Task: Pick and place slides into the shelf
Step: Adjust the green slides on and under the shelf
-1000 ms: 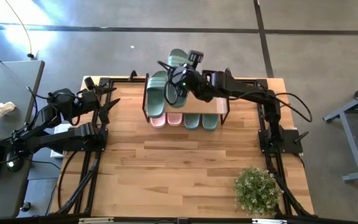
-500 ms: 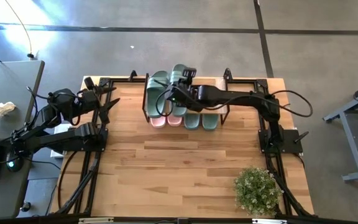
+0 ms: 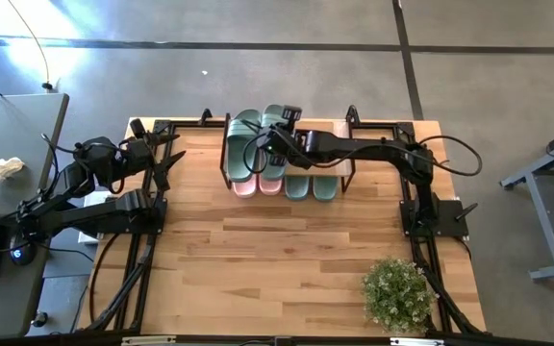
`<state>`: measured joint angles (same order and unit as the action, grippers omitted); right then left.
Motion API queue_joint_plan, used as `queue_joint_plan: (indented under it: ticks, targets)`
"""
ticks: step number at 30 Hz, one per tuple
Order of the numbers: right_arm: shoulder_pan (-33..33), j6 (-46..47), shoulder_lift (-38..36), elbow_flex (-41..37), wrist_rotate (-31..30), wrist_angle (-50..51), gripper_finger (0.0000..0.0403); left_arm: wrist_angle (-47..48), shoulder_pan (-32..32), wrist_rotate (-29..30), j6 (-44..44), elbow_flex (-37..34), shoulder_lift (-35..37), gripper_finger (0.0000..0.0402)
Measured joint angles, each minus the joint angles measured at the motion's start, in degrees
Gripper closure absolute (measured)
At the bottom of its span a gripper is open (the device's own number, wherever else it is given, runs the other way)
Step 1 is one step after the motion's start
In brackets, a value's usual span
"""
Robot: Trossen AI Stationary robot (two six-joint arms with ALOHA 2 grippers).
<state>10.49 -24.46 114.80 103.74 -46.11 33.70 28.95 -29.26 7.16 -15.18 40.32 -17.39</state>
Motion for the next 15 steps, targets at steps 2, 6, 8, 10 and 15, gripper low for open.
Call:
queue_joint_plan:
  ticks: [2, 6, 8, 10, 15]
  targets:
    - [0.01, 0.01, -0.02, -0.68, 1.63, -0.95, 0.0403, 0.0, 0.0, 0.0, 0.0, 0.0, 0.0, 0.0197]
    - [-0.05, -0.01, 0.12, -0.78, 2.45, -2.29, 0.0403, 0.05, 0.01, 0.0, 0.02, 0.0, 0.0, 0.0197]
    - [-0.1, -0.03, 0.2, -0.78, 2.61, -2.71, 0.0403, 0.11, 0.01, 0.0, 0.01, 0.0, 0.0, 0.0197]
    - [-0.02, -0.03, 0.22, -0.78, 3.56, -3.05, 0.0403, 0.18, 0.0, 0.0, 0.0, 0.0, 0.0, 0.0197]
    - [-0.01, -0.01, 0.22, -0.78, 4.41, -3.06, 0.0403, 1.16, 0.01, 0.0, 0.02, 0.0, 0.0, 0.0197]
